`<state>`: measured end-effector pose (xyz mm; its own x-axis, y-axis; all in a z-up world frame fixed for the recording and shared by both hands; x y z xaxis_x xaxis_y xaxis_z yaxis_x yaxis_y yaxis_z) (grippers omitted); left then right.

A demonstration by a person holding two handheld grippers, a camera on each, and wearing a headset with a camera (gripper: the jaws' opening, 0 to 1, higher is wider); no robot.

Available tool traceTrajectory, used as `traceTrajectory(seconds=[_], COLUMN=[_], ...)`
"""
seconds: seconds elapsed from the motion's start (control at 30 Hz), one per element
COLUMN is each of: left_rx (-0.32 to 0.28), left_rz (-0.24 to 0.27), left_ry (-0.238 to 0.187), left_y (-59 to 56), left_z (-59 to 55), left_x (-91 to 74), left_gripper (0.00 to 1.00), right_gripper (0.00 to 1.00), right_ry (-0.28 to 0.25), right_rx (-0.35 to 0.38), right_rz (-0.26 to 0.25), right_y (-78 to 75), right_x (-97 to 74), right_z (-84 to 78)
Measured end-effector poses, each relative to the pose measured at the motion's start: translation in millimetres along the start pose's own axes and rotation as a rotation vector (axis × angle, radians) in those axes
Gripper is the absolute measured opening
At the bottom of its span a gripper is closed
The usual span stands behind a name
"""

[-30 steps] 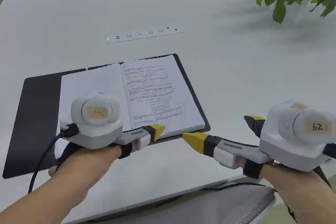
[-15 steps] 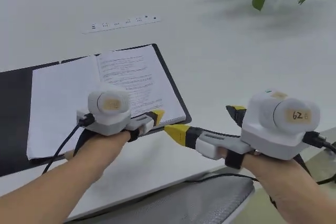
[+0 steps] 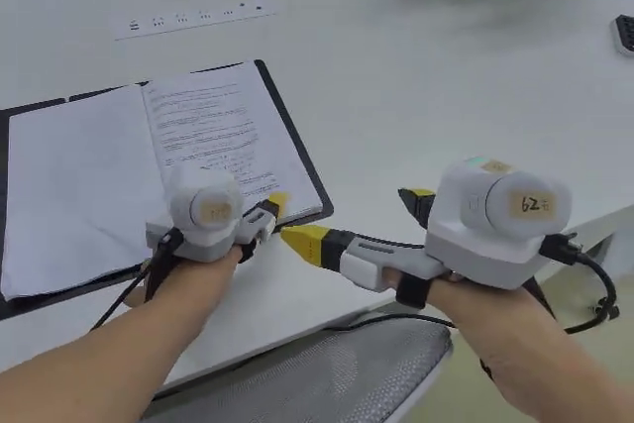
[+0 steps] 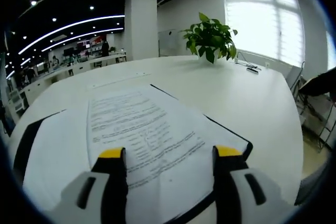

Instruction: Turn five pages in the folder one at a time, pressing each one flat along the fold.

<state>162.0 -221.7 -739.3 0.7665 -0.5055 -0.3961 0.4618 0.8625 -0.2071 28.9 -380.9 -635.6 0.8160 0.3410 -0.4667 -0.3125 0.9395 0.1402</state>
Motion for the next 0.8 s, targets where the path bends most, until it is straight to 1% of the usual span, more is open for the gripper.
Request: traceTrajectory(seconds=[0.03, 0.07, 0.27, 0.4, 0.5, 0.57, 0.67, 0.77, 0.8], left_rx=[0.006, 0.007, 0.014, 0.012, 0.018, 0.01, -0.001, 0.001, -0.001], left_rz=[-0.003, -0.003, -0.015, -0.019, -0.049, -0.047, -0.037, -0.042, -0.044], left_ry=[0.002, -0.004, -0.048, -0.061, -0.062, -0.067, -0.076, -0.079, -0.079], left_y=[1.8, 2.3, 2.7, 3.7, 2.4, 2.3, 4.5, 5.5, 5.9], left_z=[-2.0, -2.8, -7.5, -8.1, -8.8, -9.5, -10.1, -9.9, -9.5], left_x=[0.0, 0.3, 0.2, 0.9, 2.0, 1.6, 1.4, 1.7, 1.5], left_gripper=[0.63, 0.62, 0.62, 0.61, 0.55, 0.52, 0.44, 0.41, 0.37], right_gripper=[0.97, 0.97, 0.96, 0.95, 0.95, 0.95, 0.95, 0.94, 0.94], right_ry=[0.0, 0.003, 0.015, 0.023, 0.028, 0.033, 0.04, 0.042, 0.043], right_rx=[0.001, 0.004, 0.019, 0.015, 0.021, 0.023, 0.02, 0.024, 0.024], right_rz=[0.0, 0.001, 0.001, 0.004, 0.008, 0.011, 0.015, 0.019, 0.021], right_y=[-0.2, -0.7, -3.9, -4.8, -5.5, -5.7, -5.6, -6.2, -6.4], right_x=[0.2, 0.5, 3.4, 5.9, 7.9, 9.2, 10.5, 12.4, 13.1], right_z=[-0.5, -1.4, -4.5, -4.8, -5.8, -7.0, -8.0, -8.7, -8.7])
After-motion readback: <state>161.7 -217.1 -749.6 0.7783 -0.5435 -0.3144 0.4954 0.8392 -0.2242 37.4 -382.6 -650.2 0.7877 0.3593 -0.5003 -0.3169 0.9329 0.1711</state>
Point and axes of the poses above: the centre of the closed fingertips' face, and the gripper's own axes: x roughly forward along the fingers, y roughly to its left, z roughly out of its top, the point moved 10 cm from there along -x, roughly backward along the fingers, and after that the axes turned 11 degrees about -x, right-handed, at the moved point
